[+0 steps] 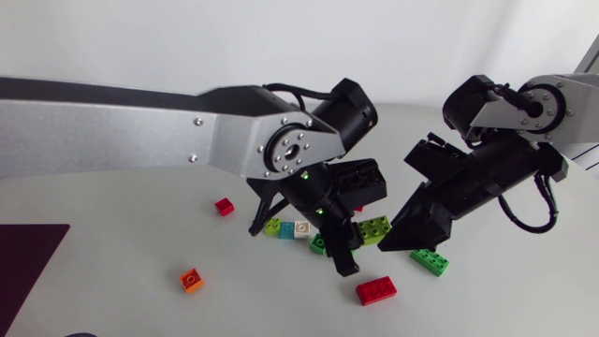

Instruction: Sort duplo bricks by size, large to the right and small to the left

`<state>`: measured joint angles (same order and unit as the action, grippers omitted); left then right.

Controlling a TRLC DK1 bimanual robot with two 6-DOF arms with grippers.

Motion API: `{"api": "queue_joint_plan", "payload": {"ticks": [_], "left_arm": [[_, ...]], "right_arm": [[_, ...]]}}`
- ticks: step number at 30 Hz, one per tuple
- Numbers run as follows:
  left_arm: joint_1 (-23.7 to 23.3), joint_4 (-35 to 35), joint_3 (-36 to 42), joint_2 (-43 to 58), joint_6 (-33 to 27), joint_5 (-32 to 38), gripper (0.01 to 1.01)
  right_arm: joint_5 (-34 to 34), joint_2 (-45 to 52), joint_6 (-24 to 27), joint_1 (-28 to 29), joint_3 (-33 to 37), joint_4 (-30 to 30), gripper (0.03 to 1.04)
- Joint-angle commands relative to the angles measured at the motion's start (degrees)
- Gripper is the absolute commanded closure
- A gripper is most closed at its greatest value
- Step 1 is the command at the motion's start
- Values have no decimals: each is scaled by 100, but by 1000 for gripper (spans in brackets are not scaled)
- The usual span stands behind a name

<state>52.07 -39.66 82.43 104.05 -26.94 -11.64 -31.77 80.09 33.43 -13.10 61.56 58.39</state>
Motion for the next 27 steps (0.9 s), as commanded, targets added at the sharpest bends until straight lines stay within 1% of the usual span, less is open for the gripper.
{"api": "queue_joint_plan", "payload": {"ticks": [1, 5, 12, 14, 18, 24, 27], "left_arm": [[-13, 28, -105, -131, 127, -58, 723], [4, 46, -96, -148, 154, -128, 723], [31, 55, -105, -166, 171, -154, 721], [48, 72, -140, -166, 180, -190, 721], [92, 108, -140, -157, 189, -190, 721], [84, 116, -157, -166, 198, -190, 720], [84, 116, -166, -166, 198, -190, 708]], "right_arm": [[-75, 41, -65, 27, 23, 111, 116], [-75, 33, -65, 1, 75, 129, 120], [-207, 24, -73, 18, 84, 137, 333], [-277, 24, -82, 27, 93, 137, 430], [-532, 24, -100, 27, 75, 146, 685], [-620, -117, -100, 62, -12, 111, 734], [-620, -152, -100, 62, -65, 85, 738]]}}
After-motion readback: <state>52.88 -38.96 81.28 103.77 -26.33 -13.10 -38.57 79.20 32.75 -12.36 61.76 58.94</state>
